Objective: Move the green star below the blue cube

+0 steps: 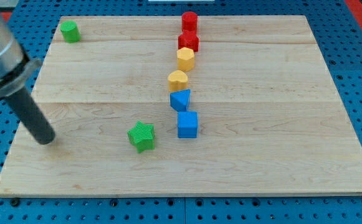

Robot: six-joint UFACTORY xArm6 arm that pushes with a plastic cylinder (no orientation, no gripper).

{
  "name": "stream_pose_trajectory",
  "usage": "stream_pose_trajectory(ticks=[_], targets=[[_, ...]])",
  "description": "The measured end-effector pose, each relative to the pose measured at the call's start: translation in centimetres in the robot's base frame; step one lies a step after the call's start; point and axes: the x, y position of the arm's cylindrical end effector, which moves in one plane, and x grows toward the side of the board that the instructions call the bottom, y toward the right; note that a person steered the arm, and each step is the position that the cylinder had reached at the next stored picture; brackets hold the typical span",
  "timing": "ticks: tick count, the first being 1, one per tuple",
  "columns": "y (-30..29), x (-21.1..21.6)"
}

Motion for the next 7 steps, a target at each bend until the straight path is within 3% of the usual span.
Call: stream_pose_trajectory(ticks=[2,5,6,7], targets=[[14.3,-0.4],[19.4,1.3],[16.6,1.5],[10.0,2.6]])
